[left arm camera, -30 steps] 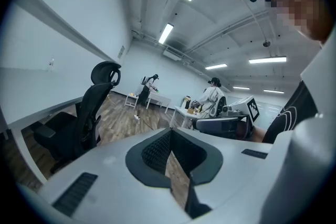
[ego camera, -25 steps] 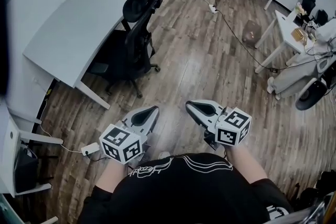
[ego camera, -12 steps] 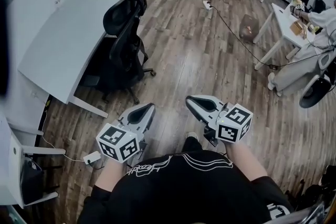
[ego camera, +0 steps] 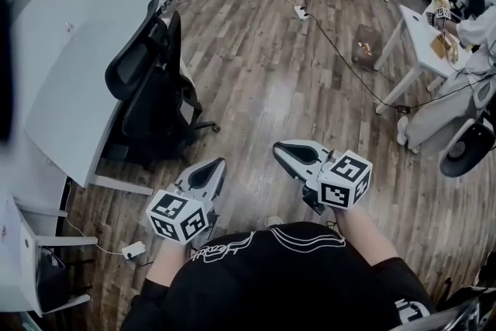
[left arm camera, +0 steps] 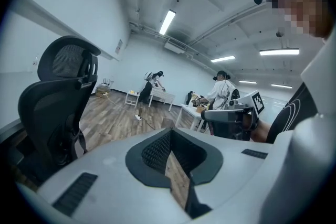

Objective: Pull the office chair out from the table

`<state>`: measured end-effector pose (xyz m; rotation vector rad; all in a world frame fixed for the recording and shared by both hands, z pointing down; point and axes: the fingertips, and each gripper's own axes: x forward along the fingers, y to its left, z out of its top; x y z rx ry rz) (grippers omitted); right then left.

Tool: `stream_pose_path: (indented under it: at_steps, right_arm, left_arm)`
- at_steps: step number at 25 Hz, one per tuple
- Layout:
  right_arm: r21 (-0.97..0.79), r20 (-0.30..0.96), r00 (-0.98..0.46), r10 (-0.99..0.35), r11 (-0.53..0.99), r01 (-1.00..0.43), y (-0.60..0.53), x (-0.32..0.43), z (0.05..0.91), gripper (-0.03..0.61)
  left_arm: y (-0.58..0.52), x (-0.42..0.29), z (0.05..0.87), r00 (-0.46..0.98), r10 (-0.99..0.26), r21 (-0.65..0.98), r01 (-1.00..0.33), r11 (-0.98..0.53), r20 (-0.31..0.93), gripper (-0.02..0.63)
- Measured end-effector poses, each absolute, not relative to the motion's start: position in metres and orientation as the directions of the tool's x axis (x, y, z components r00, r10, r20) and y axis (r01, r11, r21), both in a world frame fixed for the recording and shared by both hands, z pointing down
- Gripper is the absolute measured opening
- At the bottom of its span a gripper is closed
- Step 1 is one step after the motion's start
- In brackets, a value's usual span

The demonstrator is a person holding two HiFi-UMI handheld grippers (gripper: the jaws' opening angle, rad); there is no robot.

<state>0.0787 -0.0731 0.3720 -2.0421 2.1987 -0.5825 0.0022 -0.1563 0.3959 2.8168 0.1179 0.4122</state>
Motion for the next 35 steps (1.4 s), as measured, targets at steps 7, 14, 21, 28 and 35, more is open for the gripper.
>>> stream_pose_path:
  at_steps: [7,14,21,28,35]
  right_arm:
    - [-0.254,0.203,-0.114,-0.972,0.060,-0.965,-0.070,0.145,0.369,0.037]
    - [-0.232,0.215,-0.175,-0.961,0.124,-0.965,-0.113,0.170,0.371,0.037]
    - [-0.185,0.260,-0.238,-0.936,0.193,-0.964,-0.190,0.194,0.381,0.037]
    - [-0.182,0.326,-0.296,-0.898,0.248,-0.952,-0.282,0.230,0.388,0.037]
    - [-0.196,0.305,-0.387,-0.870,0.340,-0.920,-0.343,0.251,0.377,0.037]
  left_arm:
    - [-0.159,0.052,0.393,0.965,0.042,0.258,-0.027,-0.966,0.259,0.008]
    - [-0.204,0.063,0.403,0.963,-0.007,0.327,-0.098,-0.940,0.269,0.008]
    - [-0.299,0.045,0.418,0.933,-0.188,0.280,-0.277,-0.919,0.306,0.008]
    - [-0.376,0.020,0.405,0.877,-0.360,0.148,-0.421,-0.895,0.317,0.008]
    - [-0.409,0.024,0.395,0.832,-0.435,0.072,-0.485,-0.871,0.346,0.009]
